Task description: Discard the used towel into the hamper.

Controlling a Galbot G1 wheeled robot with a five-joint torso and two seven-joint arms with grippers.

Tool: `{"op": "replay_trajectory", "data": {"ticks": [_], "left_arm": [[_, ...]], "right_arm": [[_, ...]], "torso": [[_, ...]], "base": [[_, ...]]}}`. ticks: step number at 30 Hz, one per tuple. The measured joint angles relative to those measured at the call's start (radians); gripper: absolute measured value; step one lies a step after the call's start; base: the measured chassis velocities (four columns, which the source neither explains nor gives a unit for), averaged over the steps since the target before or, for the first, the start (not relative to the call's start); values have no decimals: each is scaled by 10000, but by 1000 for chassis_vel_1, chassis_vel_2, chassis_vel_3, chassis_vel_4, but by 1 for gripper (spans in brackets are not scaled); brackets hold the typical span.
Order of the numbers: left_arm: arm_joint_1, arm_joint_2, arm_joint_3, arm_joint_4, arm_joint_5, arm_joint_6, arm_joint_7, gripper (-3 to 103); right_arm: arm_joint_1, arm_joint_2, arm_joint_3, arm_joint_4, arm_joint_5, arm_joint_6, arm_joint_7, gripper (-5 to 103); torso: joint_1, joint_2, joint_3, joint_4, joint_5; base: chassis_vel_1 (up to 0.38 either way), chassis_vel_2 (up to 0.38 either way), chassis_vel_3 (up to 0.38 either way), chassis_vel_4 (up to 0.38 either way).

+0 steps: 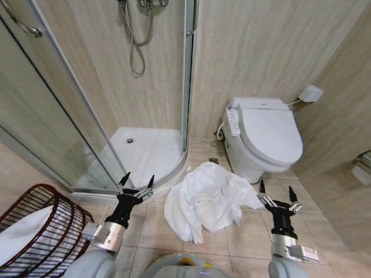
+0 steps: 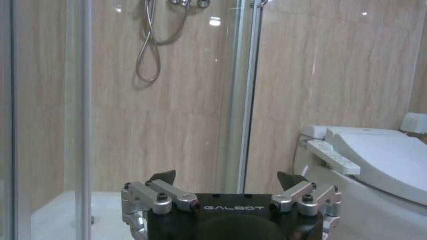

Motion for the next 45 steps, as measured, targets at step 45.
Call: {"op": "replay_trajectory", "data": {"ticks": [45], "left_arm": [[0,1,-1,0,0,0,0,99]], "right_arm": [[96,-130,72,-903,294,321,-266,100]], "torso": [[1,3,1,-2,0]], "base": [[-56,-74,67,63]]}}
